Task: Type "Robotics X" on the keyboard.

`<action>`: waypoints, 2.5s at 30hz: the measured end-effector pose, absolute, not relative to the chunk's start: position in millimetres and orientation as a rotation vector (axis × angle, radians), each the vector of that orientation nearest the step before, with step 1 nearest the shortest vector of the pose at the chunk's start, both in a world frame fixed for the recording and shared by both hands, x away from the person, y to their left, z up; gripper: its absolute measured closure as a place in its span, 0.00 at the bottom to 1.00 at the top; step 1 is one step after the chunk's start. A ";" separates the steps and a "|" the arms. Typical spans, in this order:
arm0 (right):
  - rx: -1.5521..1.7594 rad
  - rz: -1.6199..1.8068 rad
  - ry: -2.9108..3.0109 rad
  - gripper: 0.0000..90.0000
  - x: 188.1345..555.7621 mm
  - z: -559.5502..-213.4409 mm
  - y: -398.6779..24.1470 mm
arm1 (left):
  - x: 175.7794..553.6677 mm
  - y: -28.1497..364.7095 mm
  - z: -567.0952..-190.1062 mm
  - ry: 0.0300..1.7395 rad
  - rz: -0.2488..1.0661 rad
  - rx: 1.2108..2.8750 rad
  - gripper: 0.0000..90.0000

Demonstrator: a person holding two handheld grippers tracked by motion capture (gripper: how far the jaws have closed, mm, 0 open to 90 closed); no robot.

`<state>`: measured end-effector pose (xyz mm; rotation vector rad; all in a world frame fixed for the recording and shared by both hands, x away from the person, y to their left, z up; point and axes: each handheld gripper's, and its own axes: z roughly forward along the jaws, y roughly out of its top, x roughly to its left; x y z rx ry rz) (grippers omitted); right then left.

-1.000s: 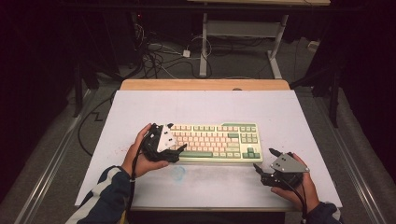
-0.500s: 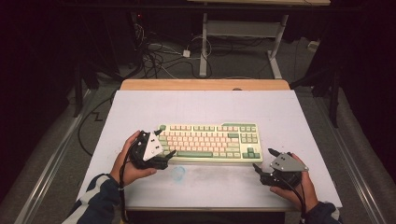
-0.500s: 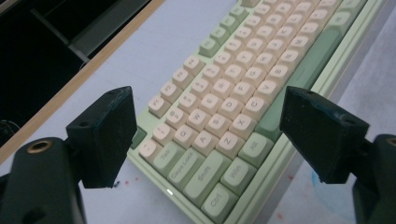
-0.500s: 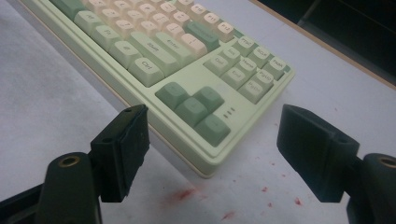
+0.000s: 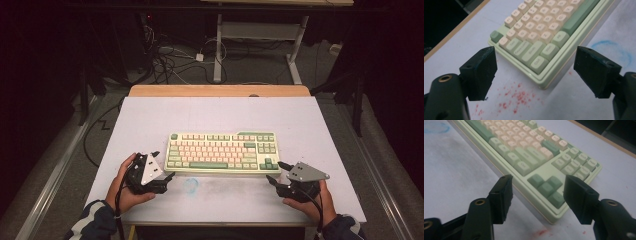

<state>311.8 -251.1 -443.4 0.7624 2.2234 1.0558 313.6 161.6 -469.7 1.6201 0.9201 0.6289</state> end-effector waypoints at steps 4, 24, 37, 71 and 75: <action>0.765 1.076 2.234 0.64 320.3 -434.3 -243.7 | 310.8 166.4 -472.8 0.934 0.625 1.628 0.20; 0.586 1.069 2.407 1.00 389.7 -420.0 -145.8 | 312.1 163.6 -481.4 0.939 0.600 1.661 0.20; 0.575 0.952 2.482 1.00 417.4 -439.5 -106.5 | 312.0 163.8 -486.6 0.949 0.587 1.697 0.20; 0.604 1.096 2.368 0.86 416.6 -416.6 -124.1 | 309.6 164.3 -483.8 0.953 0.589 1.684 0.21; 0.607 1.128 2.323 0.77 412.6 -410.8 -130.2 | 309.2 163.7 -484.1 0.952 0.596 1.684 0.21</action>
